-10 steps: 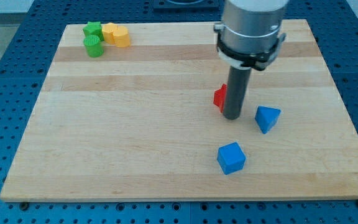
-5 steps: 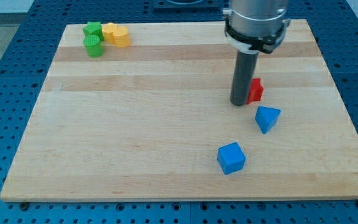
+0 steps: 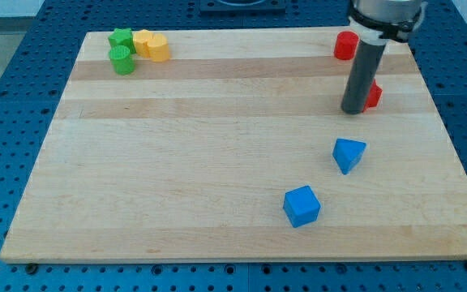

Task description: Move the red star right to the red circle

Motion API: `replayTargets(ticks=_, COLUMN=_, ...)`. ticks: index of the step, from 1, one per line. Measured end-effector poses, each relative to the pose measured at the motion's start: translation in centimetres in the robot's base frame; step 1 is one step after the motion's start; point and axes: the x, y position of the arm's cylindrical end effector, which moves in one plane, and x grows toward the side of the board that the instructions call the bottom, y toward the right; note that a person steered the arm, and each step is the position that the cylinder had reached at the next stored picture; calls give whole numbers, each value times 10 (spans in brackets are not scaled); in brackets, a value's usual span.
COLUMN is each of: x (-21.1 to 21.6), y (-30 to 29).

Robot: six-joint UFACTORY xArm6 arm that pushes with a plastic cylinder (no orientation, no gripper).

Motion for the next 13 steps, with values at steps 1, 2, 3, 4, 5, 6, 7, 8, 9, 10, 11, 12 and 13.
replayTargets(ticks=1, x=0, y=17)
replayTargets(ticks=2, x=-6, y=32)
replayTargets(ticks=3, x=-32, y=32)
replayTargets(ticks=4, x=-61, y=32)
replayTargets(ticks=5, x=-87, y=32)
replayTargets(ticks=6, x=-104, y=32)
replayTargets(ticks=7, x=-120, y=32)
replayTargets(ticks=8, x=-130, y=32)
replayTargets(ticks=9, x=-120, y=32)
replayTargets(ticks=10, x=-108, y=33)
replayTargets(ticks=11, x=-108, y=40)
replayTargets(ticks=12, x=-108, y=52)
replayTargets(ticks=13, x=-110, y=62)
